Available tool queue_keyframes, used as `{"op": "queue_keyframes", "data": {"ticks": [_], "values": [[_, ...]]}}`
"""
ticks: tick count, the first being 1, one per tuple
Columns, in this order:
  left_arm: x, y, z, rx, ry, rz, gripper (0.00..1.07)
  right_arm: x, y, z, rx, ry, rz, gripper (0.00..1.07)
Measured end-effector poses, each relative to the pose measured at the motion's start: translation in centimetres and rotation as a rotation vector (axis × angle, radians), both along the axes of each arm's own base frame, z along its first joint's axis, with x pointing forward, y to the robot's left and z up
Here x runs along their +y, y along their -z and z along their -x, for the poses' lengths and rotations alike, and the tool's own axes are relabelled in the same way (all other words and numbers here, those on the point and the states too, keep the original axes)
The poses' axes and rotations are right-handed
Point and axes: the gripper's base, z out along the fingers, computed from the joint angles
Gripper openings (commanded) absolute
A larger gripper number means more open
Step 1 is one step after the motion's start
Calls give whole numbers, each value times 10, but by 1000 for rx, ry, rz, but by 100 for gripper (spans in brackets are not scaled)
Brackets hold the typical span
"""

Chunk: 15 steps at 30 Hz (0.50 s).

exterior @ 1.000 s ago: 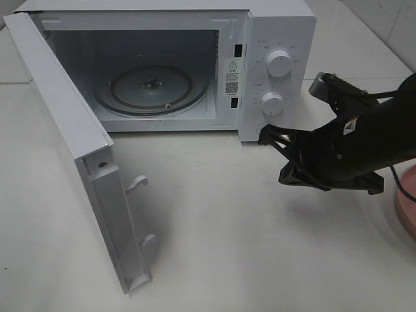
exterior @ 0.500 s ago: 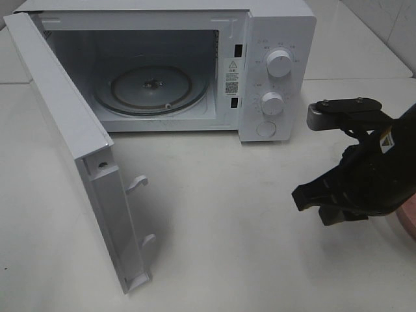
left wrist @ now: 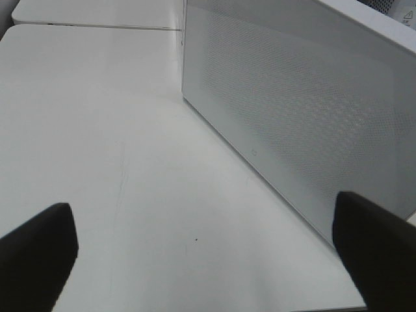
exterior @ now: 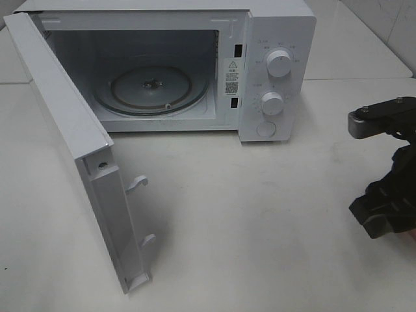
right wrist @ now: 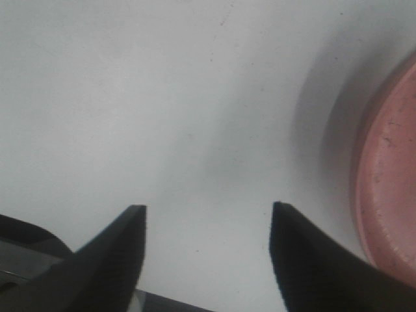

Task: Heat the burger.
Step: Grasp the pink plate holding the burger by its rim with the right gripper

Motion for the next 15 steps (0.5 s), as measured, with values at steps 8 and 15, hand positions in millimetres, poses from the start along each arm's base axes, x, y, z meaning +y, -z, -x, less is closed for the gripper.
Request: {"op": "queue_keyframes", "data": {"ticks": [8,15], "values": [[0,0,0,0,0,0,100,-23,0,-6,-18,42,52,97],[0,0,0,0,0,0,100,-38,-2,-12,-57,107,49,96]]}}
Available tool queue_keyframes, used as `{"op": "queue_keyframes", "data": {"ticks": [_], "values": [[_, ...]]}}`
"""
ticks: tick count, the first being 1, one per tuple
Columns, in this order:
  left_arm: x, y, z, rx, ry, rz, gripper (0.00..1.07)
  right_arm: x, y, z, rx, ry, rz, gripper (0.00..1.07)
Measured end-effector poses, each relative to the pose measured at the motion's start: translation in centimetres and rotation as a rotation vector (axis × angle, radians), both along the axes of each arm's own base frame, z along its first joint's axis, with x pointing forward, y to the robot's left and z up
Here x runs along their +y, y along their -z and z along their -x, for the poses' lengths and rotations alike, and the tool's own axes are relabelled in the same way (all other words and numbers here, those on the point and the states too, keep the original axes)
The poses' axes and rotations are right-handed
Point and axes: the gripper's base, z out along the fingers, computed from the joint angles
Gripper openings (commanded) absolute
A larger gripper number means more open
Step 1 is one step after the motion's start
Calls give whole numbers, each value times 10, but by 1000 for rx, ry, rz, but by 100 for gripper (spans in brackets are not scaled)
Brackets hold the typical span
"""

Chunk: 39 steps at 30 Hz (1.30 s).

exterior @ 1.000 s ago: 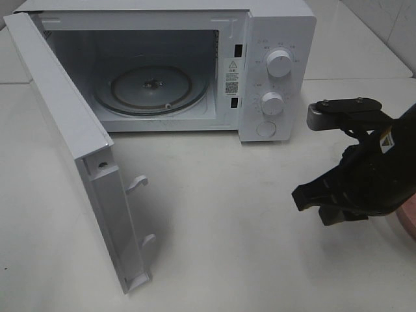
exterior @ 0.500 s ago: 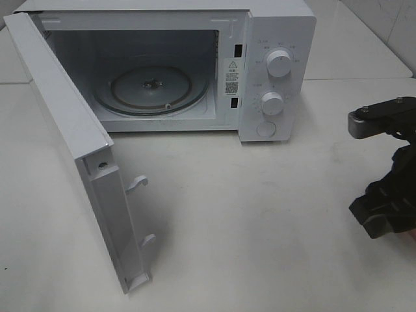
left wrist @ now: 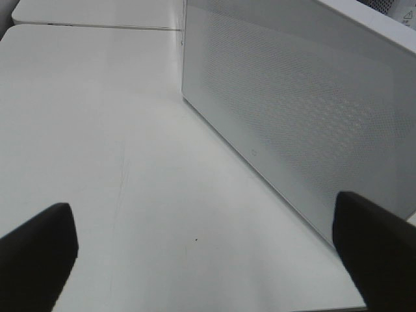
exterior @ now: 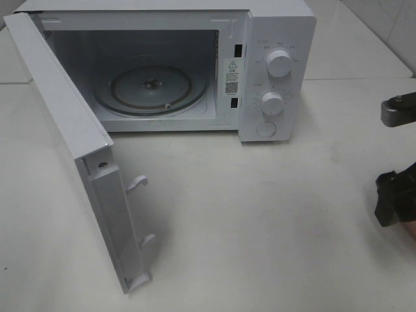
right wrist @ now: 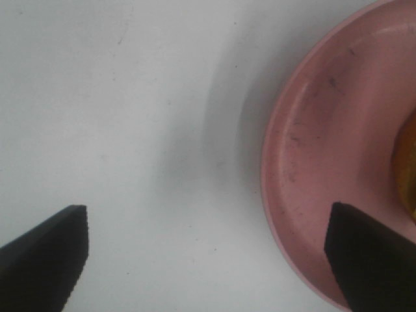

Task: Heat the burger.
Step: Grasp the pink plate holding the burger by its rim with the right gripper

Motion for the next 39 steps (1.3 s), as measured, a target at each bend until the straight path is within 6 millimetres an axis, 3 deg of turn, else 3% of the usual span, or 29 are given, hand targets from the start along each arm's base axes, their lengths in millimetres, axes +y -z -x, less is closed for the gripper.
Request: {"op": "queue_keyframes", "data": {"ticks": [8,16,39], "values": [[0,0,0,0,0,0,100,-14,9,-9,-5,63,-4,95],[0,0,0,0,0,0,100,-25,36,-24,32,109,-7,93],[0,0,0,0,0,0,100,-29,83,-65,131,91,22,89]]}}
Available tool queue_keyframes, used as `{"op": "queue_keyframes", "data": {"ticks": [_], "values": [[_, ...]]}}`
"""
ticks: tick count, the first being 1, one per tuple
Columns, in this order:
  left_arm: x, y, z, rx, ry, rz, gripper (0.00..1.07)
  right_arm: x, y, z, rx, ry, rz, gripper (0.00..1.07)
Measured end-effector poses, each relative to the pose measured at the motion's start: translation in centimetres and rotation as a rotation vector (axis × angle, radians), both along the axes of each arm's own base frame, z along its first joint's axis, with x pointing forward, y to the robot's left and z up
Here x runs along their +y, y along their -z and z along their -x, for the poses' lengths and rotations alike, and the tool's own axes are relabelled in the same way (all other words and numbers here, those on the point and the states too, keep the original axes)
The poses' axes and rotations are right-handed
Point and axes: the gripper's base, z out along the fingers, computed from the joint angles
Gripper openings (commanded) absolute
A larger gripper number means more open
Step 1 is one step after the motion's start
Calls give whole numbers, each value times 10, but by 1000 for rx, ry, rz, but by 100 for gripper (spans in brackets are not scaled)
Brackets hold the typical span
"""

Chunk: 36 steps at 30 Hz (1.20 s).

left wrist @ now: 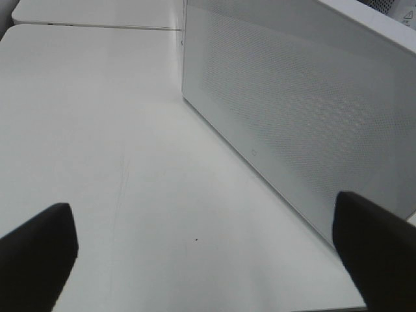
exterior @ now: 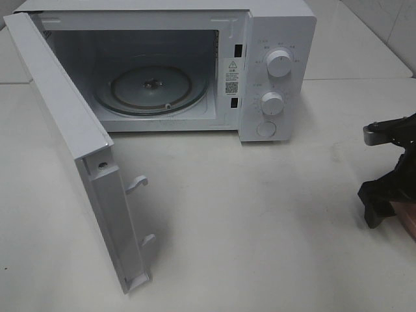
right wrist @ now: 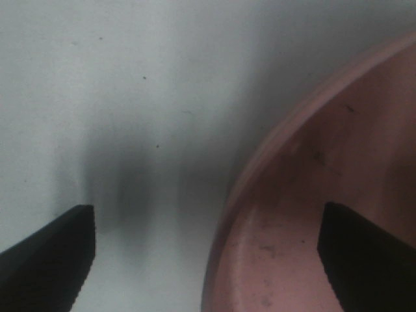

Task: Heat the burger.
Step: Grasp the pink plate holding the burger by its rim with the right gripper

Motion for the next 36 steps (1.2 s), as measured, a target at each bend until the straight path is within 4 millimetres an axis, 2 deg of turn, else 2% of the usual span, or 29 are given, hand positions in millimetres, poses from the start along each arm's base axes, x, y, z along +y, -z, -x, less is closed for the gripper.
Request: {"op": "queue_keyframes", "data": {"ticks": [3,4,6,7,8,9,10,11,12,13,14,15,16,17,18,29,36], "values": [[0,0,0,0,0,0,100,0,5,-2,15,2,2,86],[0,0,0,0,0,0,100,0,7,-2,21,6,2,81],[0,0,0,0,0,0,100,0,7,-2,22,13,1,78],[0,0,0,0,0,0,100,0,8,-2,23,27,-2,68],[0,0,0,0,0,0,100,0,8,-2,23,27,-2,68],[0,0,0,0,0,0,100,0,7,-3,20,40,-4,62],[0,0,0,0,0,0,100,-1,7,-3,20,44,-2,49],[0,0,0,0,0,0,100,-1,7,-3,20,44,-2,49],[0,0,0,0,0,0,100,-1,7,-3,19,49,7,35],[0,0,0,0,0,0,100,-2,7,-3,20,52,13,27],[0,0,0,0,0,0,100,-2,7,-3,20,52,13,27],[0,0,0,0,0,0,100,-3,7,-2,25,61,24,13],[0,0,0,0,0,0,100,-4,7,-2,29,71,28,5],[0,0,0,0,0,0,100,-4,7,-2,29,71,28,5],[0,0,0,0,0,0,100,-4,7,-2,32,89,30,0],[0,0,0,0,-1,-1,100,-5,6,-1,48,107,37,0],[0,0,0,0,-1,-1,100,7,6,2,81,49,93,0]]}}
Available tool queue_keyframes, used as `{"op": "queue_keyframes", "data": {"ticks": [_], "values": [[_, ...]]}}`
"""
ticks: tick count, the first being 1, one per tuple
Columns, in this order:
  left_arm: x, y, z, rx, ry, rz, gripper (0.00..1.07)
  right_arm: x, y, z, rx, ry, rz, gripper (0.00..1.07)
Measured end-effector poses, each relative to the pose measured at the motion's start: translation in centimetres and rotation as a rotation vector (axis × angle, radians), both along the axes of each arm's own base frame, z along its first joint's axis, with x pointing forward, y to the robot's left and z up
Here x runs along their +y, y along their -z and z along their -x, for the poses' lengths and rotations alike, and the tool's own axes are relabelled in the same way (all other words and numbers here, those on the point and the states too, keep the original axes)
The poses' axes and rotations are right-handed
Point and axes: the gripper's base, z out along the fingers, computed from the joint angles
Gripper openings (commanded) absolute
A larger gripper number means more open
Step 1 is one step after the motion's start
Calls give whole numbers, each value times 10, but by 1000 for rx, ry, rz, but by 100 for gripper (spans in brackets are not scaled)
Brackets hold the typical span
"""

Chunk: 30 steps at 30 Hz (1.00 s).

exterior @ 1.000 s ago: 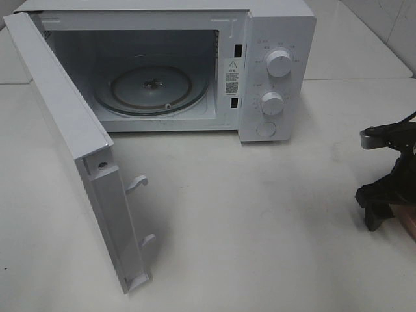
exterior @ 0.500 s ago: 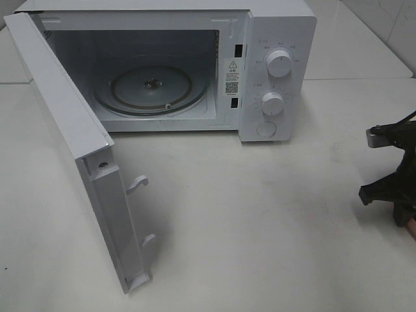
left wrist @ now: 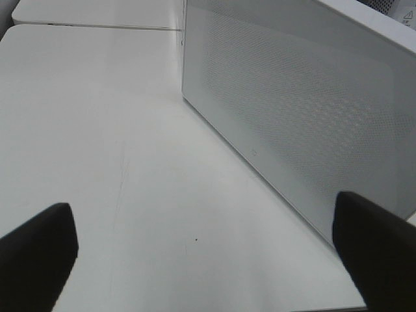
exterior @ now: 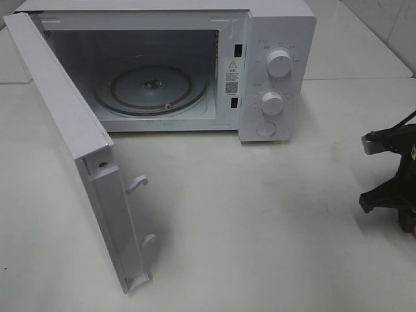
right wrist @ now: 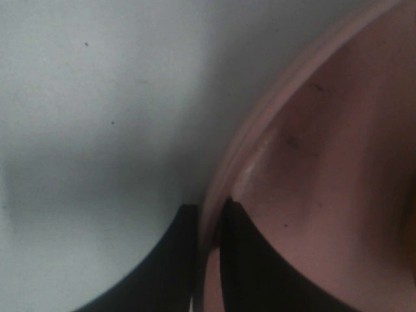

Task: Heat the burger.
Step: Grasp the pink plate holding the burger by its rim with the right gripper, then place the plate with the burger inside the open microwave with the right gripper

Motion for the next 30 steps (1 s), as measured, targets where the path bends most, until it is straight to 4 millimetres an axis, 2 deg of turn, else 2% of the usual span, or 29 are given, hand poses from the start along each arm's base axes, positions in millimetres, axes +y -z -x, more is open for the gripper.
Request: {"op": "queue_keyframes", "data": {"ticks": [17,30], "values": [[0,0,0,0,0,0,100,27,-6,8,30,-56,172,0],[0,0,0,0,0,0,100,44,-31,18,-4,-128,251,0]]}}
